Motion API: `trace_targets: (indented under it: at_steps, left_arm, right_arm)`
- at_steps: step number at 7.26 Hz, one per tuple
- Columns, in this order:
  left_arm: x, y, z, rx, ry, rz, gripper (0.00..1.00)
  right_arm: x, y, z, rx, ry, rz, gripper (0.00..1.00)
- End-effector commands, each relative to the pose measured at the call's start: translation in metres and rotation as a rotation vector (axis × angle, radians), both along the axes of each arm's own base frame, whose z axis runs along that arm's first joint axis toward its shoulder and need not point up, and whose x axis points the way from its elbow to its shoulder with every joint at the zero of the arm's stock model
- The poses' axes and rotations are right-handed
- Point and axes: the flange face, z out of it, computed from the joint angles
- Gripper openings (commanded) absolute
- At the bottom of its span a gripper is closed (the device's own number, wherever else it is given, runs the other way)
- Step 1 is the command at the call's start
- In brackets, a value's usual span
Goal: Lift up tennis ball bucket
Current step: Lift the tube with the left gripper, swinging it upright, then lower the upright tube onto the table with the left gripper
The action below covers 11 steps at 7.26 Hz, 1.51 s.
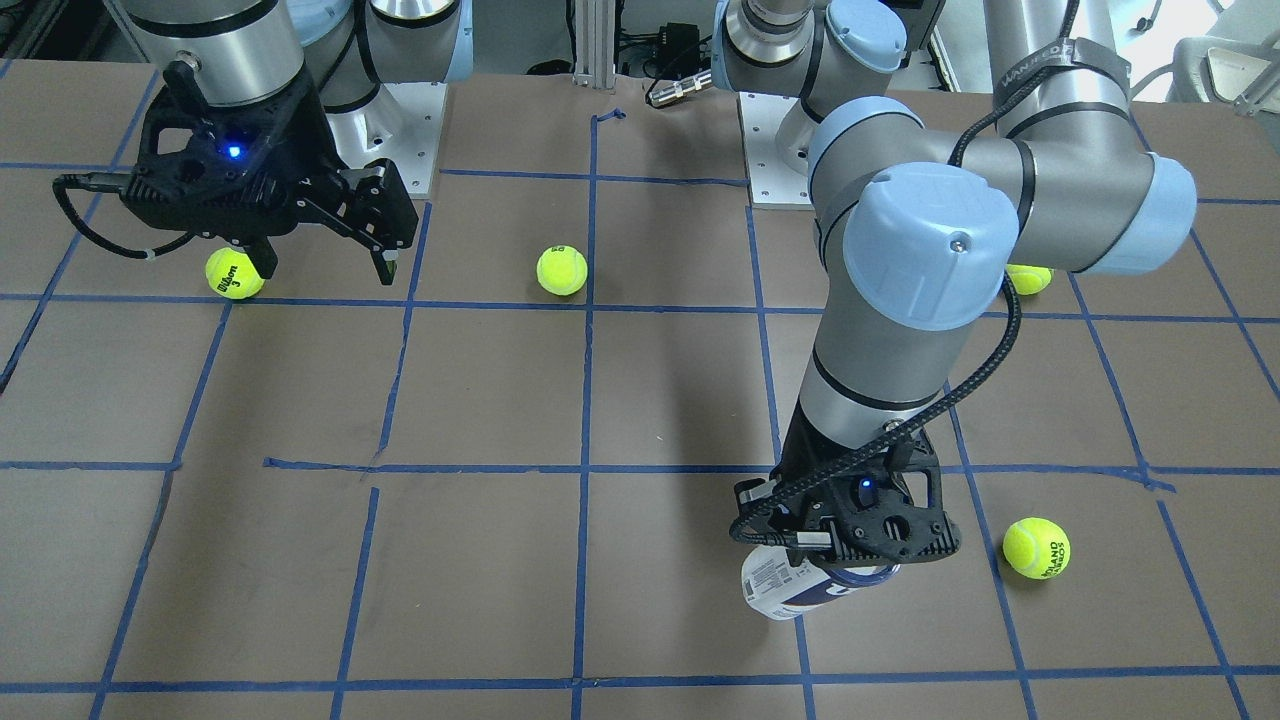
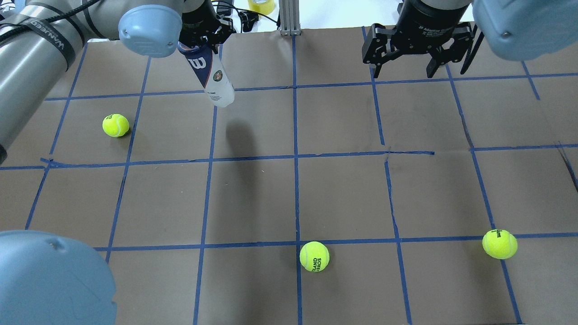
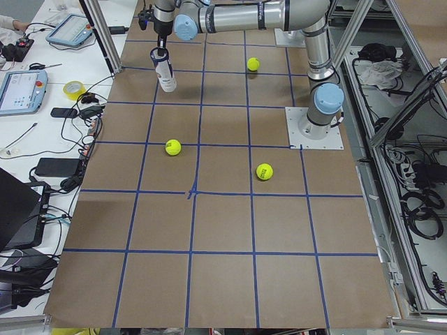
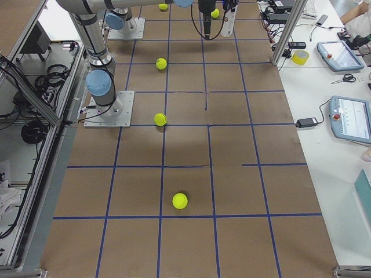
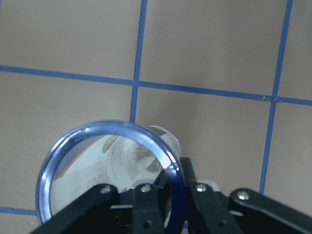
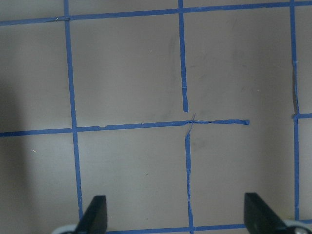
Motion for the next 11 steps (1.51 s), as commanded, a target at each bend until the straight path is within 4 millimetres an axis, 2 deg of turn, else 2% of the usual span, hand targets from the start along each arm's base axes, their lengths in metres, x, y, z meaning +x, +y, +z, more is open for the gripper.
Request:
trace_targets:
  at_steps: [1,2,3,4,5,6,7,11]
  left_arm:
    - [-0.021,0.001,-0.019,-0.023,-0.006,-0.054,0.00]
    - [-0.026,0.004,-0.033,-0.029,-0.004,-0.062,0.00]
    - [-0.039,0.015,-0.048,-0.001,-0.006,-0.074,0.00]
    - [-0.047,0.021,-0.053,0.011,-0.009,-0.085,0.00]
    - [-0.049,0.025,-0.048,0.010,-0.008,-0.088,0.00]
    - [-0.050,0.027,-0.051,0.021,-0.009,-0.091,0.00]
    - [-0.057,0.032,-0.060,0.030,-0.012,-0.100,0.00]
    - [-0.059,0.039,-0.082,0.069,-0.016,-0.104,0.00]
  right_arm:
    - [0.000,0.000,0.000,-0.001,0.002,-0.001,1.00]
    - [0.000,0.000,0.000,0.001,0.000,-0.001,1.00]
    - [0.000,0.000,0.000,0.000,-0.001,-0.001,1.00]
    - [0.000,0.000,0.000,0.000,-0.003,-0.001,1.00]
    - [0.000,0.000,0.000,0.000,-0.004,0.000,1.00]
    - [0.001,0.000,0.000,0.000,-0.006,0.001,1.00]
    - [0.001,0.000,0.000,0.000,-0.007,0.000,1.00]
    - [0.000,0.000,0.000,0.000,-0.004,-0.002,1.00]
